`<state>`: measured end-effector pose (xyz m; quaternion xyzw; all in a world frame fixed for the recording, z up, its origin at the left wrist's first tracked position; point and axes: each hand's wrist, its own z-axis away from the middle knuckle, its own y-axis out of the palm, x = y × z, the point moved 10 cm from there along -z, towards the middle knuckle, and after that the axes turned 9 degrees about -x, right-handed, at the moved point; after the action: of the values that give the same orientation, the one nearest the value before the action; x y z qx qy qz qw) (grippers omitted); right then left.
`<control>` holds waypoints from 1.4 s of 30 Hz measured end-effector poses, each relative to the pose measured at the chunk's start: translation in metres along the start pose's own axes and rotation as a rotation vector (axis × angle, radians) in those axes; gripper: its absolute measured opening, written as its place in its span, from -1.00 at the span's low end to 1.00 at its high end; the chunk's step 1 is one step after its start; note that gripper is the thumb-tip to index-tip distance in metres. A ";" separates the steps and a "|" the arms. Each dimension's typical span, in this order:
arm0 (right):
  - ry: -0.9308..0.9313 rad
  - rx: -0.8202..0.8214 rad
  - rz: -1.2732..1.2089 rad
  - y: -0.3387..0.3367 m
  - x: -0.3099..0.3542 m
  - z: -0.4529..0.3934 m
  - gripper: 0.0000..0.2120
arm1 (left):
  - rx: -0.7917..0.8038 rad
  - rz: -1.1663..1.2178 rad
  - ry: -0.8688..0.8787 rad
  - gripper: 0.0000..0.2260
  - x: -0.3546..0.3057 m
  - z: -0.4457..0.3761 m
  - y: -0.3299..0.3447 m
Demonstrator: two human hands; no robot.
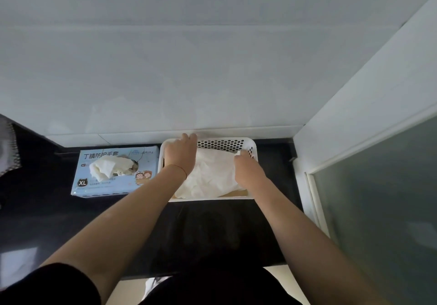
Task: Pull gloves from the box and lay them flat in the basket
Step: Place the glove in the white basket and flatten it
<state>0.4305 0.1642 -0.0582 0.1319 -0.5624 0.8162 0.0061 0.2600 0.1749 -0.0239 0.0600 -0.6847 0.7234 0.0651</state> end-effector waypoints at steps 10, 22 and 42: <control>-0.257 -0.064 0.161 0.011 0.036 -0.003 -0.56 | 0.369 0.196 0.038 -0.07 -0.017 0.033 0.061; -0.241 -0.091 -0.108 -0.009 0.087 -0.022 -0.80 | 0.014 0.448 -0.140 -0.80 0.039 0.029 0.010; -0.271 -0.105 -0.228 0.005 0.279 0.000 -0.87 | -0.038 0.532 -0.364 -0.79 0.252 0.090 0.003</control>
<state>0.1608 0.1242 -0.0007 0.3031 -0.5815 0.7544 0.0293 0.0115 0.0880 0.0224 0.0061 -0.6902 0.6794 -0.2489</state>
